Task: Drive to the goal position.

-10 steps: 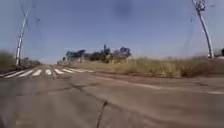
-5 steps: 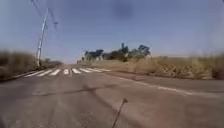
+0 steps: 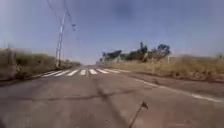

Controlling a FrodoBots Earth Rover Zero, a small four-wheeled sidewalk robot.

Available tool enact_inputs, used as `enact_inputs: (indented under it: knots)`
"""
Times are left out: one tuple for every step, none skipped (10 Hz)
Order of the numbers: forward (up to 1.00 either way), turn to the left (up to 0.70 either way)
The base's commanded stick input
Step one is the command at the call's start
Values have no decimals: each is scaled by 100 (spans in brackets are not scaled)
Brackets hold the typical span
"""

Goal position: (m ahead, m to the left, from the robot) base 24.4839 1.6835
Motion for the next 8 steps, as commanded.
enact_inputs:
  knots:
    - [100,10]
    - [100,0]
    - [100,0]
    - [100,0]
    - [100,0]
    - [100,0]
    - [100,0]
    - [100,0]
